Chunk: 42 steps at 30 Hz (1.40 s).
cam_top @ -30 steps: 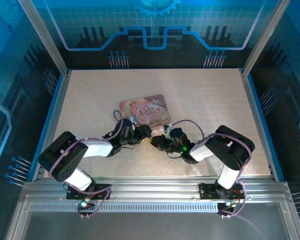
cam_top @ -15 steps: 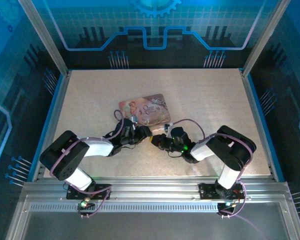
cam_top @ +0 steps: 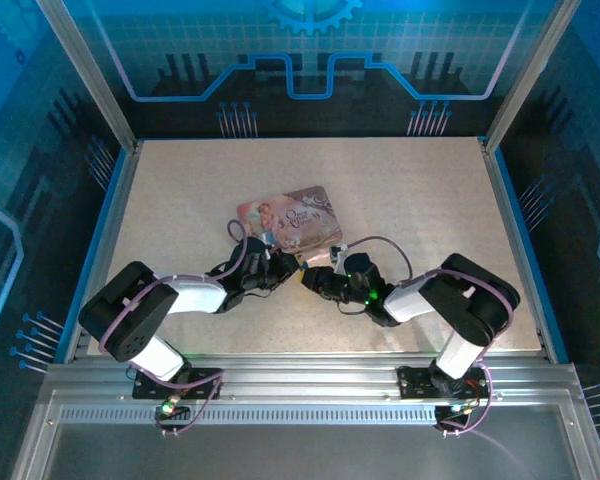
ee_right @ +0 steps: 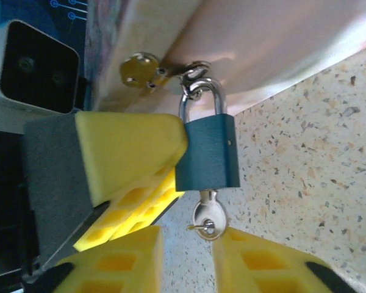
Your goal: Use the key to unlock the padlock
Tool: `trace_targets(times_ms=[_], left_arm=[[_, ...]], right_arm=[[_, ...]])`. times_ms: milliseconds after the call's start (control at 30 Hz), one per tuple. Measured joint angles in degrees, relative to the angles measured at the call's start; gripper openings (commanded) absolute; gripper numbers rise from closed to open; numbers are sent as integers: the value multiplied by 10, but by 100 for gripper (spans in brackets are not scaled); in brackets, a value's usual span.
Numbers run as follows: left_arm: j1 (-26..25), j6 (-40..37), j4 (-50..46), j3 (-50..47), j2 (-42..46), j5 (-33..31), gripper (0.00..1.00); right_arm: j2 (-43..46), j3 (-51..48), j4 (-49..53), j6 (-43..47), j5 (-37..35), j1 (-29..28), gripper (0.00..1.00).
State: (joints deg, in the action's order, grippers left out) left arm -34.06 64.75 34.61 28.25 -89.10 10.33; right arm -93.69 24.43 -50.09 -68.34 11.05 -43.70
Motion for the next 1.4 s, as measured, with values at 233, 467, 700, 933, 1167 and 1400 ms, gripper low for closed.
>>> trace_targets(times_ms=[233,467,700,933,1167,1400], left_arm=[[-3,18,-19,0,15,0,6],[-3,44,-41,-3,35,0,6],[-7,69,-43,-3,42,0,4],[-13,92,-43,-3,47,-1,2],[-14,104,-40,-3,49,-1,2],[-14,106,-38,-3,49,-1,2]], right_arm=[[130,-8,147,111,-36,4,55],[303,13,322,311,-93,6,75],[375,25,397,551,-148,-27,79],[357,10,386,761,-235,-116,78],[245,10,328,890,-325,-146,73],[160,14,260,931,-366,-148,65]])
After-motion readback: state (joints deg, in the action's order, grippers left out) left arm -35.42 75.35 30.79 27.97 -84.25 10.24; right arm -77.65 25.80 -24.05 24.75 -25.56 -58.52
